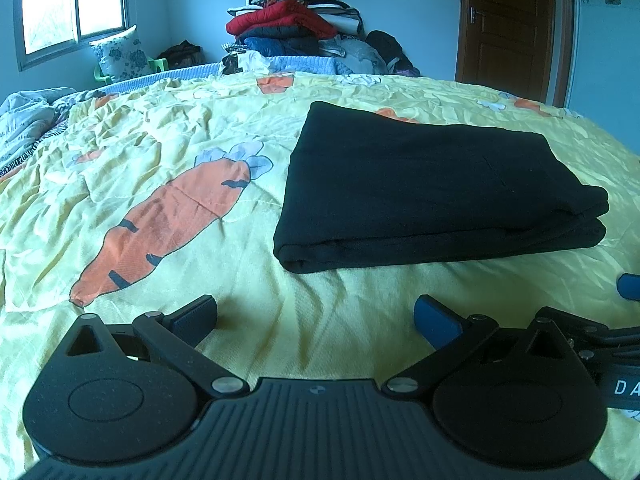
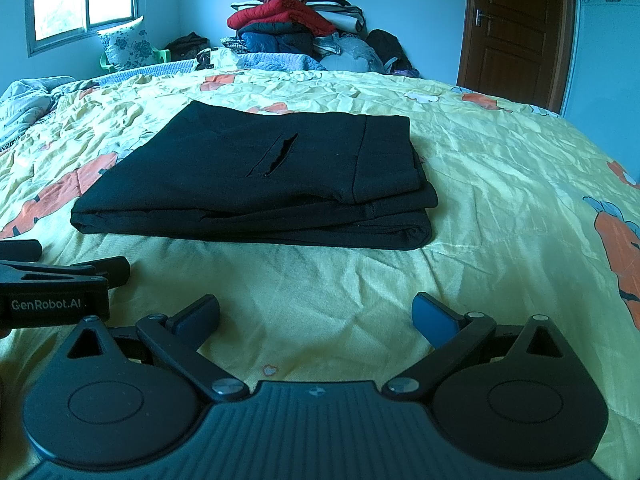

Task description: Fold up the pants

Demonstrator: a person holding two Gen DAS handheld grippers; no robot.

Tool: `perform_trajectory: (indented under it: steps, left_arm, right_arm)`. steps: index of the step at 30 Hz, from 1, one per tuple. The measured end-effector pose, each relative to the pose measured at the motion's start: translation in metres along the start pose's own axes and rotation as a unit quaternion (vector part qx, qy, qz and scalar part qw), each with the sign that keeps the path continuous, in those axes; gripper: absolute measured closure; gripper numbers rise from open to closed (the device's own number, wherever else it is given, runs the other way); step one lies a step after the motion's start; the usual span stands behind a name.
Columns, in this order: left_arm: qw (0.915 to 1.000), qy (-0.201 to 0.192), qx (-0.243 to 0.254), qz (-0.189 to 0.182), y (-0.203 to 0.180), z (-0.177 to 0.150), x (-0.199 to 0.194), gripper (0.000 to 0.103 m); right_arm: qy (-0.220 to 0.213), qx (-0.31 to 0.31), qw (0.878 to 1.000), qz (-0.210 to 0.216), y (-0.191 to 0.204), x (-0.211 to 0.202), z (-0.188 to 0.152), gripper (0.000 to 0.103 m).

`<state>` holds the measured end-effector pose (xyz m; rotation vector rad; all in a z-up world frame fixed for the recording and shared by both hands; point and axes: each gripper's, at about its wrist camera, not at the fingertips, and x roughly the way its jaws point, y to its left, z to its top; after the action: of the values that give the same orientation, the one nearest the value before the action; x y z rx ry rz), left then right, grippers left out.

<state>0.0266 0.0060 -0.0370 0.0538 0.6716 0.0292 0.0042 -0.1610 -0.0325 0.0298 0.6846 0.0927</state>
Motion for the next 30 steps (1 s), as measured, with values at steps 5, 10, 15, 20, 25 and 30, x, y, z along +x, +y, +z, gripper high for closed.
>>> perform_trajectory:
  steps: [5, 10, 15, 20, 25, 30]
  left_arm:
    - [1.0, 0.001, -0.002, -0.002, 0.0006, 0.0004, -0.0001, 0.0]
    - [1.0, 0.002, -0.003, -0.003, 0.0008, 0.0003, -0.0001, 0.0]
    - [1.0, 0.003, -0.007, -0.006, 0.0019, 0.0003, 0.001, 0.0]
    - [0.9999, 0.005, -0.011, -0.008, 0.0029, 0.0004, 0.0013, 0.0]
    - [0.9999, 0.005, -0.012, -0.009, 0.0035, 0.0007, 0.0013, 0.0]
    - [0.9999, 0.005, -0.012, -0.009, 0.0034, 0.0008, 0.0013, 0.0]
  right_arm:
    - [0.0, 0.0, 1.0, 0.0, 0.0001, 0.0, 0.0, 0.0]
    - [0.0, 0.0, 1.0, 0.0, 0.0001, 0.0, 0.0, 0.0]
    - [0.0, 0.0, 1.0, 0.0, 0.0002, 0.0, 0.0, 0.0]
    - [0.0, 0.0, 1.0, 0.0, 0.0001, 0.0, 0.0001, 0.0]
    - [0.0, 0.0, 1.0, 0.0, 0.0001, 0.0, 0.0001, 0.0]
    - [0.0, 0.0, 1.0, 0.0, 0.0001, 0.0, 0.0001, 0.0]
